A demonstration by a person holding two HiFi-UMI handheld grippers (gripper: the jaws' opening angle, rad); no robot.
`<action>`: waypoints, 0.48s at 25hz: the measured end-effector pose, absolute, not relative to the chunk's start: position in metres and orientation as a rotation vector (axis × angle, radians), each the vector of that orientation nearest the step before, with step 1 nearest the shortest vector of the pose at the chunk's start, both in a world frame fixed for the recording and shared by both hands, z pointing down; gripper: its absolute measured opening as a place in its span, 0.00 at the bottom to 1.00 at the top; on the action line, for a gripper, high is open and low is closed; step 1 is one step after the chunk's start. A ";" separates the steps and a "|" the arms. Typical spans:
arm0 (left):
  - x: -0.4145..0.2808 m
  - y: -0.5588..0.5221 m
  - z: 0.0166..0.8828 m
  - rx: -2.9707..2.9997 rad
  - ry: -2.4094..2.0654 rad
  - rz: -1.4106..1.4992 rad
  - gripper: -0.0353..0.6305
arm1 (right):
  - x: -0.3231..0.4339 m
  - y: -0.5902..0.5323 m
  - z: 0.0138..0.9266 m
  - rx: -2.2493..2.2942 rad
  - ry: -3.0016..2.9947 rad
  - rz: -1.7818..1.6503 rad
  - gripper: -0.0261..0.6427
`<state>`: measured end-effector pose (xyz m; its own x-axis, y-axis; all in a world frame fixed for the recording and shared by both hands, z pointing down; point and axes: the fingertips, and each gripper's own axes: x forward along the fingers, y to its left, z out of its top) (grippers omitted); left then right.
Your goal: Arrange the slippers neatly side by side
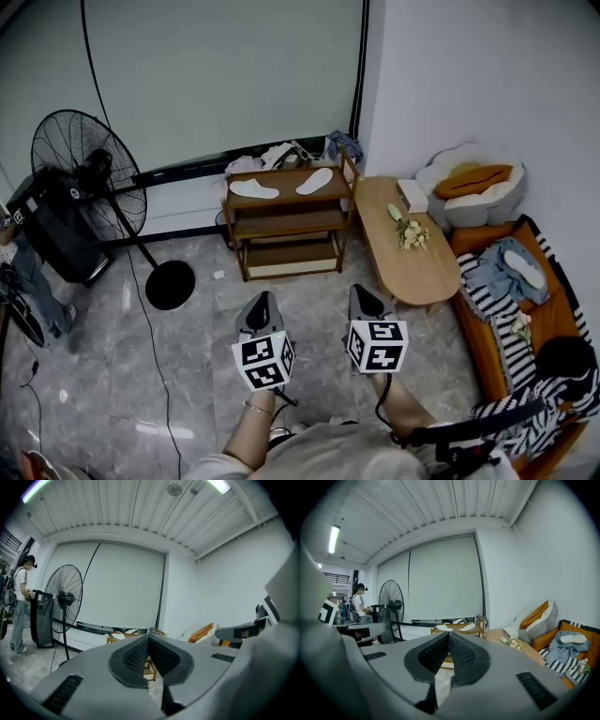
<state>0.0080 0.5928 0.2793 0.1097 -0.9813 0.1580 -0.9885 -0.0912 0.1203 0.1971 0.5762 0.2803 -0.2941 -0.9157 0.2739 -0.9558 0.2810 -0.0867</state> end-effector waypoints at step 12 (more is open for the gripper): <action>-0.008 0.567 0.295 2.209 -1.915 0.079 0.06 | 0.183 0.559 0.297 1.771 -2.297 0.385 0.09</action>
